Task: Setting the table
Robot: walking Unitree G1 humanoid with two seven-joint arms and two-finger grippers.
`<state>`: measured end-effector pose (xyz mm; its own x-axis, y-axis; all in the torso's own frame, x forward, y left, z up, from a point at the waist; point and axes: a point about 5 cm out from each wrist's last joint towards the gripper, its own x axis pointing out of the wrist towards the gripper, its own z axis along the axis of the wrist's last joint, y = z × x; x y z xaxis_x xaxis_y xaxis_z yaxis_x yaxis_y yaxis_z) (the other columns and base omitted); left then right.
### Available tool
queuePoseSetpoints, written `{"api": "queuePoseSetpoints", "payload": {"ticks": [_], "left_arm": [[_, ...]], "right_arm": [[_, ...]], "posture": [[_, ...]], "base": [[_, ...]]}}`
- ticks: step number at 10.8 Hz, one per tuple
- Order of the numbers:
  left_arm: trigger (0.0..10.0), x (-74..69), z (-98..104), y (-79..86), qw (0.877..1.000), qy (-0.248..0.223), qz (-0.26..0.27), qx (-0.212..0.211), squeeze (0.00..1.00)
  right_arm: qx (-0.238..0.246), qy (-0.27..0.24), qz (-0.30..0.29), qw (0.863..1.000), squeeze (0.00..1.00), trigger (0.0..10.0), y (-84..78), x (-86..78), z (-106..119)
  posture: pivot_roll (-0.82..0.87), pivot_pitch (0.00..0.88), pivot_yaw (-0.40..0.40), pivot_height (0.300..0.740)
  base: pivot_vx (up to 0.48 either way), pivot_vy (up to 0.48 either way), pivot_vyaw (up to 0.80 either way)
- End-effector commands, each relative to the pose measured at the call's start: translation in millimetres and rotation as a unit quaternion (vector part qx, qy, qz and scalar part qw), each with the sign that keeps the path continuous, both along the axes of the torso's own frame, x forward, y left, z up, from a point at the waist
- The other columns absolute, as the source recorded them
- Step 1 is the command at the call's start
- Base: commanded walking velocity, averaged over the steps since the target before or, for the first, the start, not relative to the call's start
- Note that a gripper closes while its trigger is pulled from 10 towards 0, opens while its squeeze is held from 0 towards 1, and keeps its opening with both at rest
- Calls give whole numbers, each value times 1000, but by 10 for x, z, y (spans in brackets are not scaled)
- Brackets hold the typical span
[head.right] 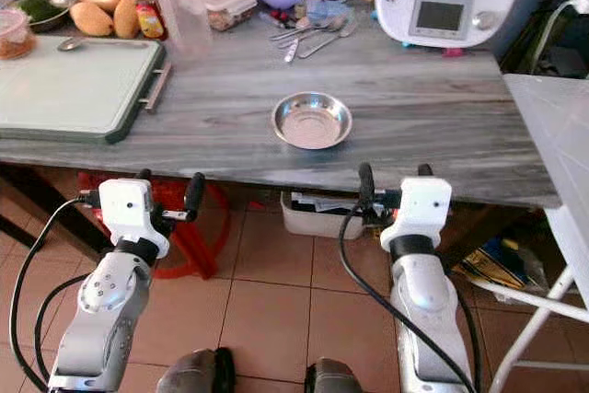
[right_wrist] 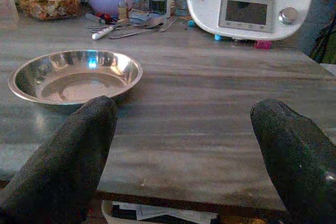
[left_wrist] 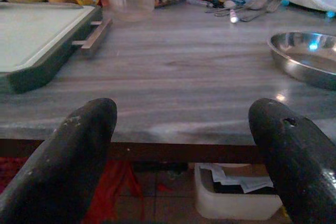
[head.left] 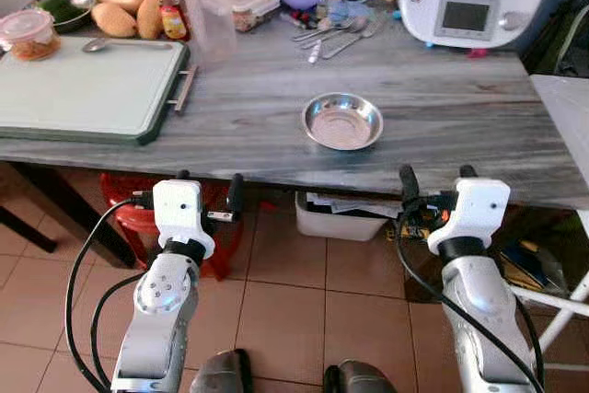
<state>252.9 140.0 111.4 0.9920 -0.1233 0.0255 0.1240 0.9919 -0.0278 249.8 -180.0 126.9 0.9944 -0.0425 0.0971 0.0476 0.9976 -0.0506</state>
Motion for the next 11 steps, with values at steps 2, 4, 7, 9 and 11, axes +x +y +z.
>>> {"api": "queuePoseSetpoints", "payload": {"ticks": [2,4,7,9,11], "left_arm": [[10000,0,-5,10,1000,6,5,6,0],[10000,-7,-3,6,1000,6,5,6,0],[10000,-5,-1,7,1000,6,7,5,0],[10000,1,-3,7,1000,7,6,5,0],[10000,13,-2,9,1000,6,9,5,0]], "right_arm": [[4,1,-3,1000,0,10000,2,10,-8],[3,2,-2,1000,0,10000,3,7,-20],[4,4,-3,1000,0,10000,-2,18,-26],[3,3,-3,1000,0,10000,2,31,-23],[0,3,-5,1000,0,10000,-13,43,-26]], "posture": [[-48,122,3,740],[-47,123,2,740],[-46,122,3,740],[-47,118,4,740],[-48,120,2,740]], "base": [[-249,0,0],[-253,0,0],[-295,0,0],[-279,0,0],[-253,0,0]]}}
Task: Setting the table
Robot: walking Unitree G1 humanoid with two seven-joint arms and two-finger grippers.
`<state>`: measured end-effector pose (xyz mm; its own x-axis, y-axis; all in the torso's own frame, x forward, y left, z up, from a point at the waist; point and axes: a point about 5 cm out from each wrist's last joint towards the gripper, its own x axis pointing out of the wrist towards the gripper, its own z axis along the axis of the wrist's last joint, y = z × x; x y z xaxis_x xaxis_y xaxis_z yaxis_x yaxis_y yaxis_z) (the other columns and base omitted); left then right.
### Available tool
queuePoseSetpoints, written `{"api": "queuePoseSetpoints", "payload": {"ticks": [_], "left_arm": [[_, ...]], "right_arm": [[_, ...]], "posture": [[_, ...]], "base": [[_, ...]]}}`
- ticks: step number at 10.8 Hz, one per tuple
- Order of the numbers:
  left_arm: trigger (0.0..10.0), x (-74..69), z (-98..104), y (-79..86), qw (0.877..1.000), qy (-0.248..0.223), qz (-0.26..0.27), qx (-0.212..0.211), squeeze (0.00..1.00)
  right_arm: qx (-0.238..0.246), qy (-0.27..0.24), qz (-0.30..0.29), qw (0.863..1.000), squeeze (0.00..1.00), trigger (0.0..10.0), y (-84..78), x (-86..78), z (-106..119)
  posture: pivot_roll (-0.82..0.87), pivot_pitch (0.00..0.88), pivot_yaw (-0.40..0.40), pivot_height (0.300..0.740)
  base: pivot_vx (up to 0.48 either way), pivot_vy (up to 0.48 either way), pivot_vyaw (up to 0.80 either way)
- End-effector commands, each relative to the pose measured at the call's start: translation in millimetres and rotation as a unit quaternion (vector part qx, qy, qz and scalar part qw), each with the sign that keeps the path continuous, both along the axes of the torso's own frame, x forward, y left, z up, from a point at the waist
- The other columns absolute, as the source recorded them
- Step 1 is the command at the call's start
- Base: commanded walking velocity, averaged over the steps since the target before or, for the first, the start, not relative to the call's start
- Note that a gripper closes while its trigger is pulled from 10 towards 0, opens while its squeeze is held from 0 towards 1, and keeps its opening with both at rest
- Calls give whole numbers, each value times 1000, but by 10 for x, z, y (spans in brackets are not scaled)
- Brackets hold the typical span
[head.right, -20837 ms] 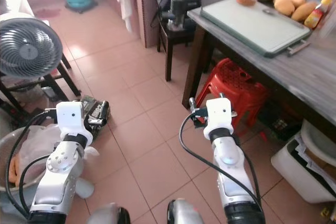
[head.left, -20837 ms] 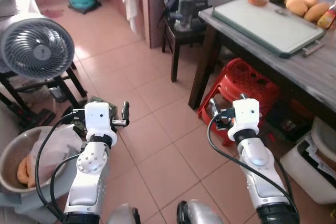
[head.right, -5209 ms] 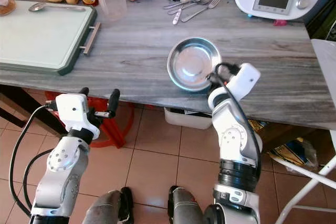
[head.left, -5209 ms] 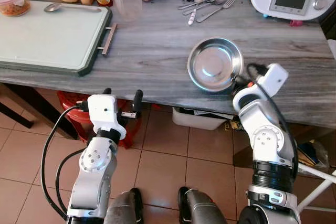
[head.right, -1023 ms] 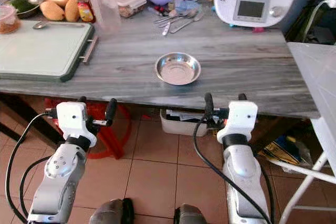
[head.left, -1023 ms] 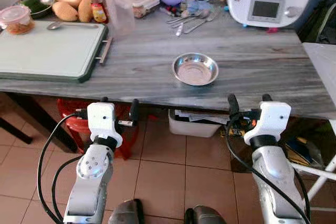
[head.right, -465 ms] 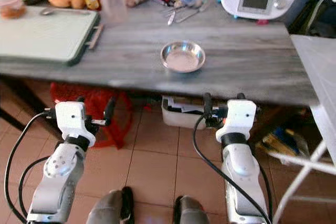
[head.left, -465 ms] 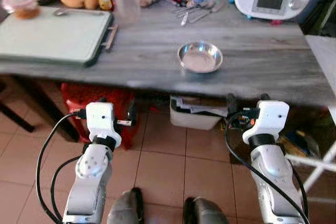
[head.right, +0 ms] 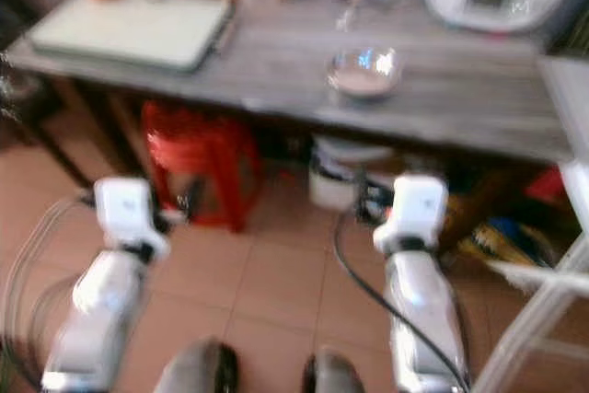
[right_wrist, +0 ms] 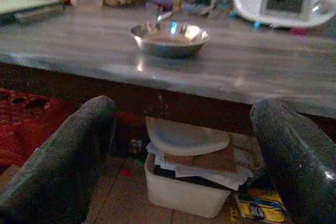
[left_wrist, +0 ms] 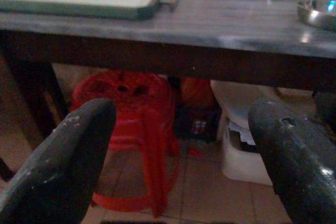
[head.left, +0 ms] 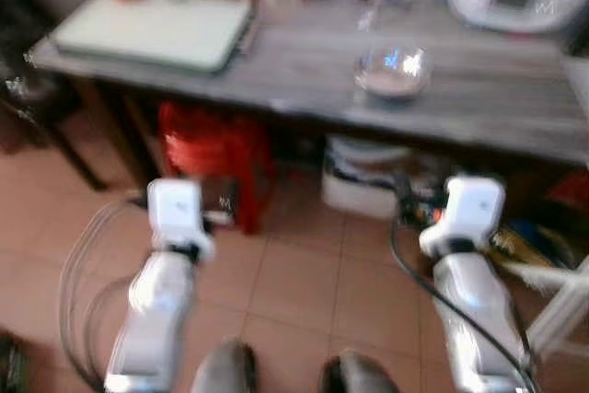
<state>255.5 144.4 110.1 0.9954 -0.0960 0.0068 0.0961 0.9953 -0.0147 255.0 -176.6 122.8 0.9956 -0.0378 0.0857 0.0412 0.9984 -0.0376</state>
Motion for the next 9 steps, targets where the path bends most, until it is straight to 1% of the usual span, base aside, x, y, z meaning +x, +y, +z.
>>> {"api": "queuePoseSetpoints", "payload": {"ticks": [1,3,4,9], "left_arm": [[10000,-10,20,-39,1000,-4,-5,-3,0],[10000,-11,71,-61,1000,-20,-19,-9,0],[10000,-22,87,-86,999,-24,-27,-11,0],[10000,-24,109,-81,999,-28,-28,-14,0]], "right_arm": [[-8,-3,-8,1000,0,10000,-51,-1,20],[-10,-5,-8,1000,0,10000,-58,15,30],[-10,-6,-7,1000,0,10000,-54,25,30],[-11,-9,-7,1000,0,10000,-57,41,48]], "posture": [[-47,125,-1,740],[-45,128,-1,740],[-44,128,-2,740],[-44,133,-2,740]], "base": [[0,0,0],[0,0,0],[0,-262,0],[0,-386,0]]}}
